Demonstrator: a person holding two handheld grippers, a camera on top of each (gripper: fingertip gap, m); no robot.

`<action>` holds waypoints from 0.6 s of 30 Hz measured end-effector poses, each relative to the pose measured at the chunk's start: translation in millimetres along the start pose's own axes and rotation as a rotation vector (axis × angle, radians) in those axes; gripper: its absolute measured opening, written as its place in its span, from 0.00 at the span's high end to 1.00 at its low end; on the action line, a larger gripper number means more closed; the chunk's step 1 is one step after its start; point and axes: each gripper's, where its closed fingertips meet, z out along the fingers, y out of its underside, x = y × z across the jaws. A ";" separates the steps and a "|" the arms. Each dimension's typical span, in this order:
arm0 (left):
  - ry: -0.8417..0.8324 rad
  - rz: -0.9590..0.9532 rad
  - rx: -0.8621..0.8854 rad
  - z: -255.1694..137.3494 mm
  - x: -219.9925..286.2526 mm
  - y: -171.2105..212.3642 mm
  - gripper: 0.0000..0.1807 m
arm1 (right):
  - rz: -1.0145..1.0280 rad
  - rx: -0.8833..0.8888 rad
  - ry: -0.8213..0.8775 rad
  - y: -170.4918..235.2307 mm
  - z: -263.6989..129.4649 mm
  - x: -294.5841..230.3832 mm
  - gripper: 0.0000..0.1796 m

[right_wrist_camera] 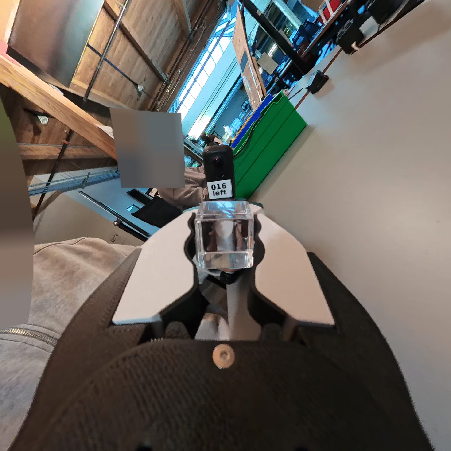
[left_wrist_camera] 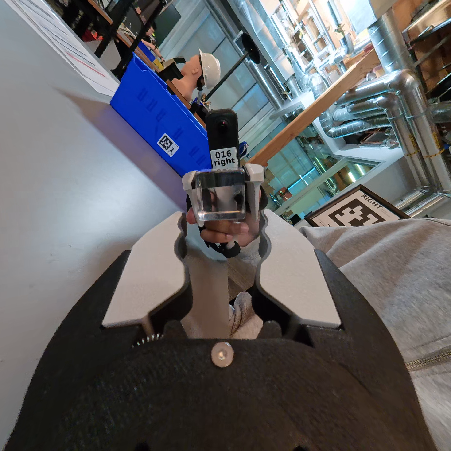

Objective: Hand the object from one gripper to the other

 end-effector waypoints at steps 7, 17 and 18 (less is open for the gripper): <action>-0.003 -0.015 -0.013 1.9 -2.2 4.4 0.69 | 0.008 0.010 -0.020 -2.0 -0.9 -2.0 0.75; -0.146 0.298 -0.045 1.1 -5.2 0.5 0.57 | 0.085 -0.015 -0.057 1.7 0.4 -2.1 0.75; -0.158 0.385 -0.055 1.2 -2.2 -0.3 0.57 | 0.121 -0.040 -0.072 5.6 1.6 -2.1 0.75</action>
